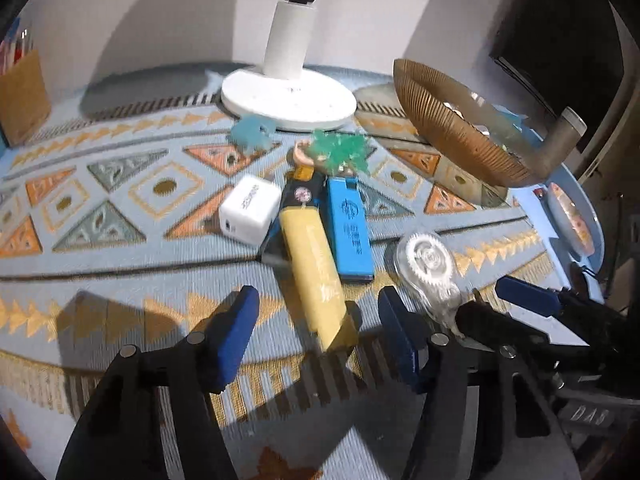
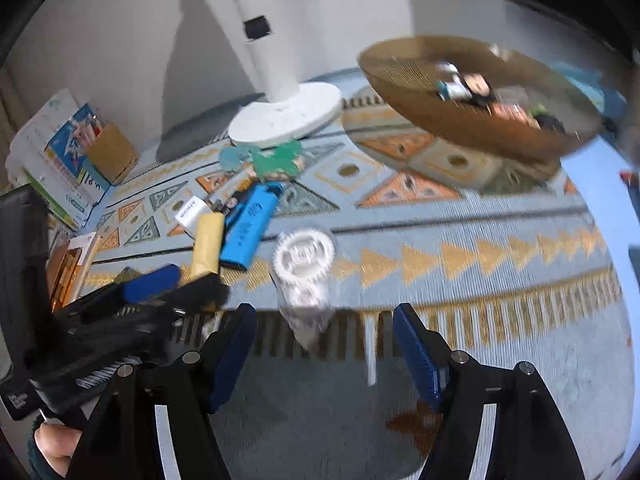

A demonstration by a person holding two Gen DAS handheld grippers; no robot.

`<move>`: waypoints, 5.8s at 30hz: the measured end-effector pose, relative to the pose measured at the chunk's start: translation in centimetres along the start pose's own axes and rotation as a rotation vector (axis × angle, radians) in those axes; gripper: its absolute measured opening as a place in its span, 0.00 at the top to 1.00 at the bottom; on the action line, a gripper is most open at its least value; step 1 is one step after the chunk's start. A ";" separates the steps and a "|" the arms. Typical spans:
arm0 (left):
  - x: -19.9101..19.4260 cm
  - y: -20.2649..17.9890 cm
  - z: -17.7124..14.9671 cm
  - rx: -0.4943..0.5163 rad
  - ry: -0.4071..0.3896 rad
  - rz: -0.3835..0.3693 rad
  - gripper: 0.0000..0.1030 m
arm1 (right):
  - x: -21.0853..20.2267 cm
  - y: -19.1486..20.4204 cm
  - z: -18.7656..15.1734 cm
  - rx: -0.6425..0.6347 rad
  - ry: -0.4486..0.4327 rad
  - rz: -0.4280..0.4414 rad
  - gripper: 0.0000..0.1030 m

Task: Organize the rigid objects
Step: 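Grasp the yellow stick with left tool while right tool grasps clear tape roller, then carry stick and tape roller into the brown bowl and release both, then grasp the white charger with left tool while right tool grasps blue lighter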

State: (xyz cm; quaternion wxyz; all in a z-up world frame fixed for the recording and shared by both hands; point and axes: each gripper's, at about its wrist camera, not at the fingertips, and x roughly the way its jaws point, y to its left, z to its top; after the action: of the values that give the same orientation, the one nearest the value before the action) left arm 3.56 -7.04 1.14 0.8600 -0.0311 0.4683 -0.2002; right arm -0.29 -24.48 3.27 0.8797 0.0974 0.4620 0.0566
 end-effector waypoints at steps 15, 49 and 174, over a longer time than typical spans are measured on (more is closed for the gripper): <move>-0.4 0.4 -0.1 -0.013 0.004 -0.049 0.63 | 2.9 2.7 0.1 -0.183 0.003 -0.130 0.61; -4.3 -2.5 -6.6 0.135 0.010 0.111 0.73 | -1.2 0.4 -5.6 -0.219 0.012 -0.114 0.54; 0.8 5.1 4.7 0.074 0.041 -0.115 0.54 | 4.3 5.5 3.8 -0.148 0.049 0.014 0.52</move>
State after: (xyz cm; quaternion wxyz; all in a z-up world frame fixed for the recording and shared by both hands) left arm 9.37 -3.23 1.88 0.8379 -0.0220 0.4753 -0.2673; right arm 5.19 -18.71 3.15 0.8724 0.0338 0.4774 0.0991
